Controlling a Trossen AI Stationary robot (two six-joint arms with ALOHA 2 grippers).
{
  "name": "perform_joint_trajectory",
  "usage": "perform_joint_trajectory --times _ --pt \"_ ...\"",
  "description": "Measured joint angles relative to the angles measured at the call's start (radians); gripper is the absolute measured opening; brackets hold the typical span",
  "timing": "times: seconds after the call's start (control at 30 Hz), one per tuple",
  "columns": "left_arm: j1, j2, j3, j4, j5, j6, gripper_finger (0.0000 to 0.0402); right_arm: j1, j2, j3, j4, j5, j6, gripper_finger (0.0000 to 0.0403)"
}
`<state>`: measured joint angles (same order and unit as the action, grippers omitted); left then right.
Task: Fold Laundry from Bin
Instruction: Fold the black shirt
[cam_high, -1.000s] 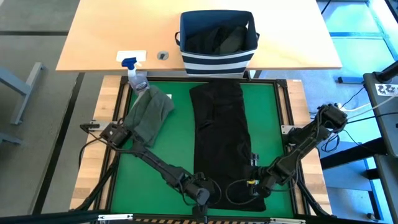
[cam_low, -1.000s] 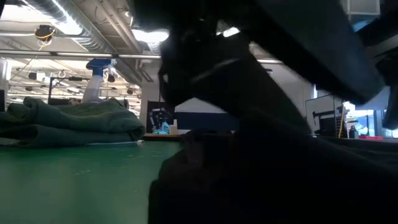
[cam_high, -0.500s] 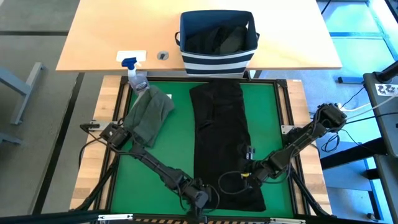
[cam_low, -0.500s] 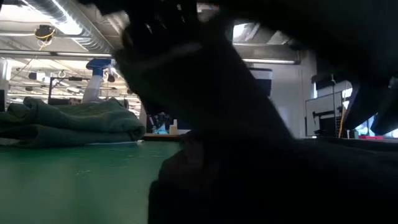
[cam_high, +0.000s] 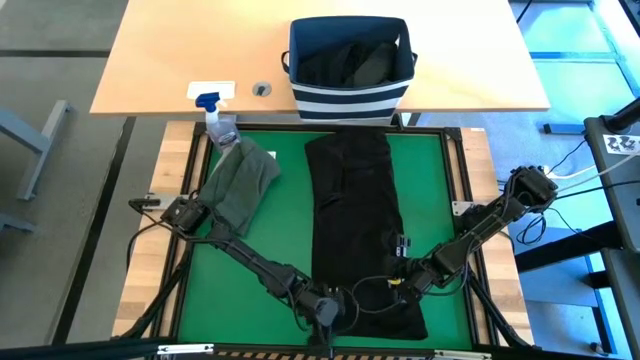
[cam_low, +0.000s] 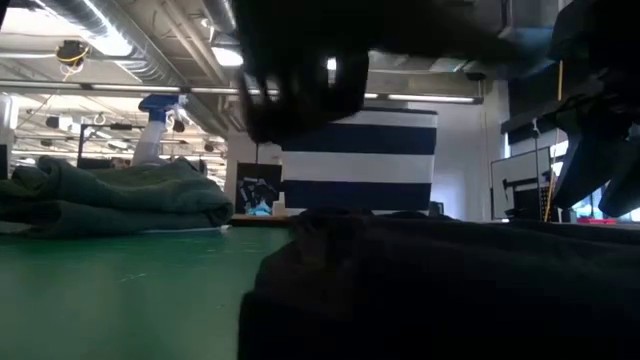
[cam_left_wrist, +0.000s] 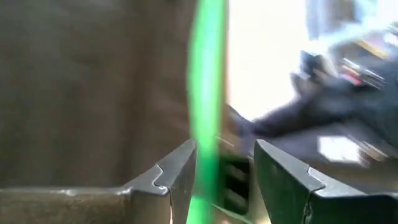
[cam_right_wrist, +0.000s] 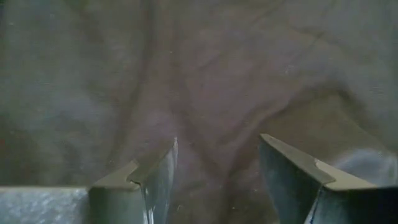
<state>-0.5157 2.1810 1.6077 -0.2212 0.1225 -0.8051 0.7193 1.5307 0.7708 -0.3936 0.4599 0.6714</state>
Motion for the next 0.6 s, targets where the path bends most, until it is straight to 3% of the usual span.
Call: perform_joint_trajectory --times 0.1,0.17,0.6 --pt "0.006 0.014 -0.001 -0.014 -0.144 0.000 0.0156 0.000 0.000 0.000 0.001 -0.001 0.000 0.0222" --pt "0.007 0.023 -0.001 -0.023 -0.159 0.006 0.0156 0.000 0.000 0.000 0.000 -0.008 0.001 0.0222" --pt "-0.015 0.052 -0.002 0.002 0.172 0.013 0.0156 0.000 0.000 0.000 0.000 -0.008 0.001 0.0222"
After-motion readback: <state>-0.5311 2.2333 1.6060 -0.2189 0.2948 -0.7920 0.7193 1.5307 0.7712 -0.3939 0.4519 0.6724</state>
